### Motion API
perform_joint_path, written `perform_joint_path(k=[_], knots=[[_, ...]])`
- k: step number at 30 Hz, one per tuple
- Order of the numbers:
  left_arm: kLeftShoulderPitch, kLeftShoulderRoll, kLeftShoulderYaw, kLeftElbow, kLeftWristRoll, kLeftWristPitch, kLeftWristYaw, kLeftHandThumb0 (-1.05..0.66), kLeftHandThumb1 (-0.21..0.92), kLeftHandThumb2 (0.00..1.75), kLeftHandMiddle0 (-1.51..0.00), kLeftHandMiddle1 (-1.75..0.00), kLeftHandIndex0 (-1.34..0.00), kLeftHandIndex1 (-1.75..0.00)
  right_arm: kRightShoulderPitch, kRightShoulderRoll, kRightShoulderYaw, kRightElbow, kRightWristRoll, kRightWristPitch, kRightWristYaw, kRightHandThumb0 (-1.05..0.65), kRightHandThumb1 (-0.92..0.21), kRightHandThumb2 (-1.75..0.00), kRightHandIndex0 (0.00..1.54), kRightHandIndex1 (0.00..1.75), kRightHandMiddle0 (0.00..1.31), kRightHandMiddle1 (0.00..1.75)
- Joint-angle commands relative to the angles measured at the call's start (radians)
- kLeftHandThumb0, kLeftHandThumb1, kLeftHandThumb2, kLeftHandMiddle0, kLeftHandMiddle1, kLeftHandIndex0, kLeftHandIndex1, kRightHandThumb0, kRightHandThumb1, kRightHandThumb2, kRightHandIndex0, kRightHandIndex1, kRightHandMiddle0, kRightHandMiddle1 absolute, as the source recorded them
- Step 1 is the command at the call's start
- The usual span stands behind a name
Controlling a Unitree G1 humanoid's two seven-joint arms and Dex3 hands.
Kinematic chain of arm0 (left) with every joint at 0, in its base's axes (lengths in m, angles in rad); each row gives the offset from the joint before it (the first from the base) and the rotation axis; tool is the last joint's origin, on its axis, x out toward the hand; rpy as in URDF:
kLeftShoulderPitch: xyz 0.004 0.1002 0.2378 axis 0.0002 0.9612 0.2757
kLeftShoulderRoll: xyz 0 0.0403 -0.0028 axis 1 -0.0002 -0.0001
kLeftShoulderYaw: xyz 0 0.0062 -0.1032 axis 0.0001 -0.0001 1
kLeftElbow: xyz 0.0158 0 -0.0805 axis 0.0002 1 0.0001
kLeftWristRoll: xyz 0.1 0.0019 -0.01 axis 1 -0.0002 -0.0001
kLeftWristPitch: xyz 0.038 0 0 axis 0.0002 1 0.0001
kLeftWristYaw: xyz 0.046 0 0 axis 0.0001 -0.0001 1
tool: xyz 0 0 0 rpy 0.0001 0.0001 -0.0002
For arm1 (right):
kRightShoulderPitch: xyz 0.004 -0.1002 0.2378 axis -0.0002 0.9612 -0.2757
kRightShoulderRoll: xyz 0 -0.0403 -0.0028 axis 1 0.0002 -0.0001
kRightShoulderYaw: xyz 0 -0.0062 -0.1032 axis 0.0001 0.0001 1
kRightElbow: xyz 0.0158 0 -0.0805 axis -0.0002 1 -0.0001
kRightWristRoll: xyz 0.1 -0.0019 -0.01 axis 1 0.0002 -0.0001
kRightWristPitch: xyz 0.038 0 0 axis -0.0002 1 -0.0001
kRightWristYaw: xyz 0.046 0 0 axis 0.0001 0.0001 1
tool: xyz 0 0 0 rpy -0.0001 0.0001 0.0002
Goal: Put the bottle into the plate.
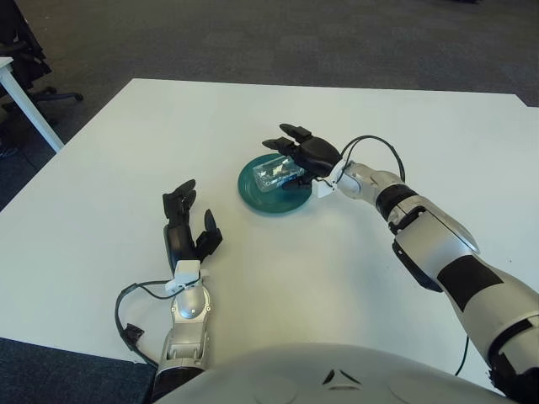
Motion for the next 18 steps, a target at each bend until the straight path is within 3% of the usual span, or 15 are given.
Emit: perform_joint_path(k=[1,12,15,18], knots=[[-0.018,0.007,0.003,0.012,0.009,-0.009,0.01,-0.82,0.92,0.78,-0.25,-0.59,-0.04,-1.08,-0.005,-0.008,-0.011,-0.001,0.019,0.003,0.007,-1.05,-0.92,-0.71,0.0,0.0,0.0,0.19],[-0.039,0.013,0.009,0.038,-0.003,-0.012,0.008,-0.83,0.92,0.79,-0.24,-0.51,-0.02,-1.06,-0.001,-0.003,-0.026,-0.001,0.029,-0.009,-0.027,-1.05,-0.92,-0.79,0.03,0.01,0.0,0.18],[-0.047,0.013,0.013,0.044,-0.015,-0.007,0.002,-0.82,0.92,0.79,-0.26,-0.48,-0.01,-1.06,0.019,0.012,-0.098,0.004,0.109,-0.044,0.019,-1.05,-0.92,-0.81,0.08,0.02,0.0,0.23],[-0.053,0.016,0.016,0.05,-0.026,-0.001,-0.004,-0.81,0.92,0.79,-0.29,-0.49,-0.02,-1.06,0.038,0.029,-0.169,0.007,0.197,-0.074,0.09,-1.05,-0.92,-0.81,0.22,0.06,0.0,0.44]])
